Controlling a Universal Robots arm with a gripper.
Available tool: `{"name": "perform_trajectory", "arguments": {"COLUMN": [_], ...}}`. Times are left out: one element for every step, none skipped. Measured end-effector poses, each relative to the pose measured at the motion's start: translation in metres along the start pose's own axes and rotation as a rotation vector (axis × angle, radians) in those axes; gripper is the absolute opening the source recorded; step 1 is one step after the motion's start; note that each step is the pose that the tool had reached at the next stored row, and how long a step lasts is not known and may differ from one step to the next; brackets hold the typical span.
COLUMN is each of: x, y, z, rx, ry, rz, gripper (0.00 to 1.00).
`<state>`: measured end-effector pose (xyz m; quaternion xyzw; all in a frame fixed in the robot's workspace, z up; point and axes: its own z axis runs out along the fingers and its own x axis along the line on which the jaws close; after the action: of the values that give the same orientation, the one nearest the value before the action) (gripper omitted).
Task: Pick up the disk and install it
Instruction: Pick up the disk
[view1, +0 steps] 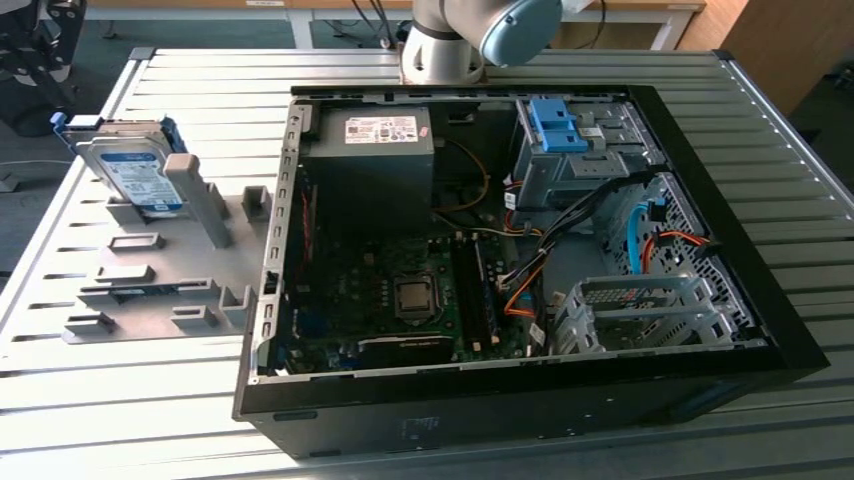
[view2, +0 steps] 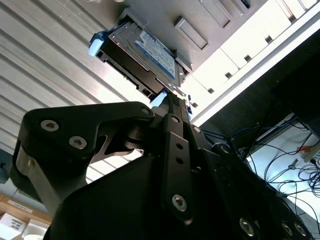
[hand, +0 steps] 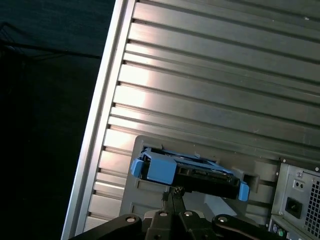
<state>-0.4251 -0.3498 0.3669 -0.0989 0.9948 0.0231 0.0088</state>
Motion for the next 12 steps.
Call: {"name": "perform_trajectory", "arguments": {"x": [0.0, 0.0, 0.0, 0.0, 0.0, 0.0, 0.0, 0.0, 0.0, 0.0, 0.0, 0.0], "y": [0.0, 0.0, 0.0, 0.0, 0.0, 0.0, 0.0, 0.0, 0.0, 0.0, 0.0, 0.0], "z": [0.0, 0.0, 0.0, 0.0, 0.0, 0.0, 0.0, 0.0, 0.0, 0.0, 0.0, 0.0], "rx": [-0.0001, -0.0002, -0.0003, -0.0003, -0.0004, -0.0005, -0.0006, -0.0007, -0.0007, -0.0008, -0.0009, -0.001], "ry": [0.0002, 0.0004, 0.0005, 0.0007, 0.0009, 0.0011, 0.0012, 0.0014, 0.0016, 0.0018, 0.0019, 0.002], "rz": [-0.004, -0.008, -0.012, -0.016, -0.02, -0.024, -0.028, -0.031, -0.035, -0.039, -0.042, -0.046], "gripper": [0.11, 0.11, 0.11, 0.11, 0.11, 0.11, 0.11, 0.11, 0.11, 0.11, 0.11, 0.11]}}
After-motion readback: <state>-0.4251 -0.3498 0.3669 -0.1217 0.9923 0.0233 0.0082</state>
